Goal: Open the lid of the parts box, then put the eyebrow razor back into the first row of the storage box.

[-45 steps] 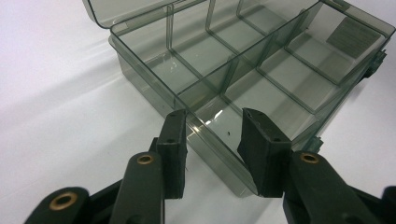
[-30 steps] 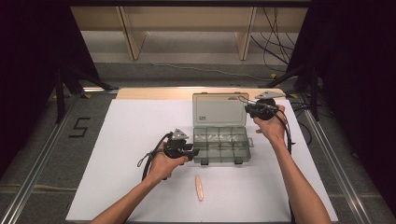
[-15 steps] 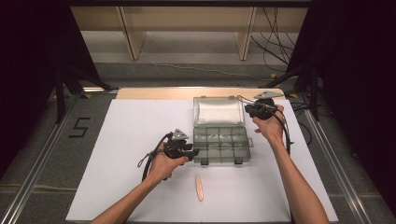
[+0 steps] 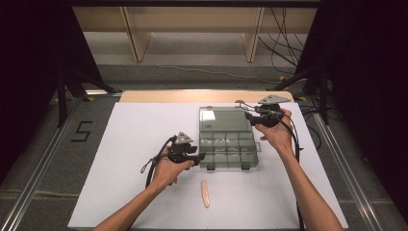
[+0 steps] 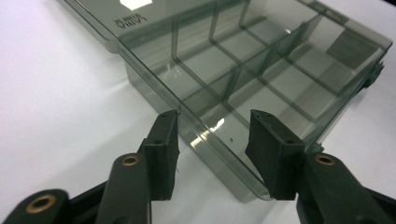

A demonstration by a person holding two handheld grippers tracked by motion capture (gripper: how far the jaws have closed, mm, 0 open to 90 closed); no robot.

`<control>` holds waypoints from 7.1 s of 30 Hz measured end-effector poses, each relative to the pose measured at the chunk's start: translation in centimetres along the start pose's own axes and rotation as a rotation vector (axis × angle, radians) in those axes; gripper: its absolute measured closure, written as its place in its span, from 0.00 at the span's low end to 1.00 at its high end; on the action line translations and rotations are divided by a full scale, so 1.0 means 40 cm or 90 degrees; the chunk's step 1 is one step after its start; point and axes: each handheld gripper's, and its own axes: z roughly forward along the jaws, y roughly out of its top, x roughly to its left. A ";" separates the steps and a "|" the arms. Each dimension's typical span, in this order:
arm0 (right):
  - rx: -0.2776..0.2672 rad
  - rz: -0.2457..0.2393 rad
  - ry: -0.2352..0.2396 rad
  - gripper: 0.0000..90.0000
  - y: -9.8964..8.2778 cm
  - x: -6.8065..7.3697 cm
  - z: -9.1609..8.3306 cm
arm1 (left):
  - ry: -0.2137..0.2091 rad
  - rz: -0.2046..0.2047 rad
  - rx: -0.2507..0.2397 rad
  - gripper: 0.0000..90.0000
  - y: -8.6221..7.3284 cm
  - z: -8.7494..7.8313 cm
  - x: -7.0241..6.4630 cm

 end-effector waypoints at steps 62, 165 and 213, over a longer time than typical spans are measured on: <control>0.091 -0.114 0.242 0.22 -0.060 0.412 -0.119 | -0.007 0.056 -0.193 0.19 -0.098 -0.324 0.002; 0.433 -0.241 0.279 0.80 -0.124 0.493 -0.005 | -0.005 0.057 -0.194 0.21 -0.110 -0.313 0.021; 0.303 -0.203 0.261 0.83 -0.034 0.340 -0.097 | -0.004 0.064 -0.212 0.21 -0.108 -0.315 0.019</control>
